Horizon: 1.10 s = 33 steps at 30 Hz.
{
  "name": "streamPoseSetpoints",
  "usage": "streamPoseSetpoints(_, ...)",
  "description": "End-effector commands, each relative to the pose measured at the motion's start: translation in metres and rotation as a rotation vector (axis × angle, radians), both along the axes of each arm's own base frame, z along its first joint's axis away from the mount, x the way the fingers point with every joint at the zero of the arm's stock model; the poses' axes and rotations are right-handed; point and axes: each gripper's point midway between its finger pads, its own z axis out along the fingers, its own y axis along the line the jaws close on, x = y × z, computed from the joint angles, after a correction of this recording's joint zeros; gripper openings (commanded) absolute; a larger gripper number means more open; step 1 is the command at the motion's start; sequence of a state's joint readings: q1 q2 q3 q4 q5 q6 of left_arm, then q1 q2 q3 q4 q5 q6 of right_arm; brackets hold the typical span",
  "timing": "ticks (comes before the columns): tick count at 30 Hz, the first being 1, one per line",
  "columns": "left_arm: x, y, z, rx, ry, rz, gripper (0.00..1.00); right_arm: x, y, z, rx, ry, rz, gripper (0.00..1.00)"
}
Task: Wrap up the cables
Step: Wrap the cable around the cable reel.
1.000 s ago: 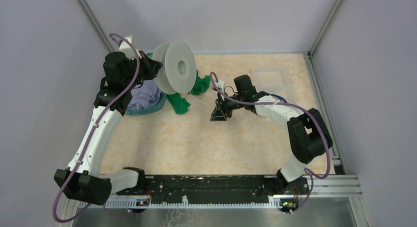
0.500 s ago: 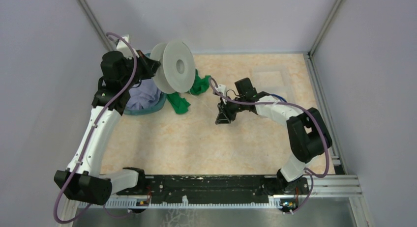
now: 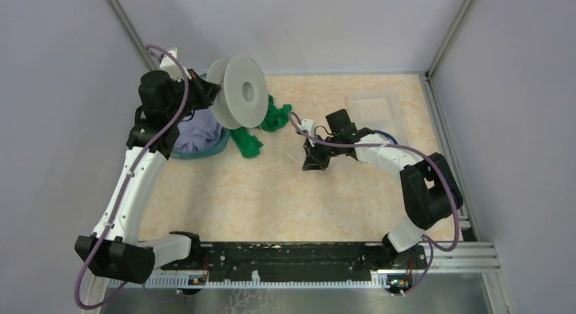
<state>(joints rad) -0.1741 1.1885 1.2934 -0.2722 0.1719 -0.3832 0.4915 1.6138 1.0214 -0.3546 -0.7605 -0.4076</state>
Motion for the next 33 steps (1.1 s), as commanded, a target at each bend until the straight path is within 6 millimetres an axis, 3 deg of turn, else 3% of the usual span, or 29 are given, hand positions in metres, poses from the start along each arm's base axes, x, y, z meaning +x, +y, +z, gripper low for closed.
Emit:
streamPoseSetpoints(1,-0.001,0.003,0.046,-0.014,-0.148,0.006,0.0,-0.007,0.016,0.037,0.046,-0.087,0.044,0.0)
streamPoseSetpoints(9,0.012,0.005,0.029,0.004,-0.139,0.03,0.0,-0.063,0.068,0.074,0.041,-0.132,0.27,0.0)
streamPoseSetpoints(16,0.019,0.01,0.015,0.093,-0.137,0.086,0.0,-0.087,0.107,0.149,0.129,-0.226,0.371,0.0)
streamPoseSetpoints(23,0.016,-0.001,0.002,0.186,-0.148,0.076,0.0,-0.078,0.12,0.228,0.248,-0.292,0.298,0.0)
streamPoseSetpoints(33,-0.001,-0.025,-0.012,0.318,-0.185,-0.029,0.0,-0.019,0.102,0.282,0.263,-0.4,0.01,0.0)
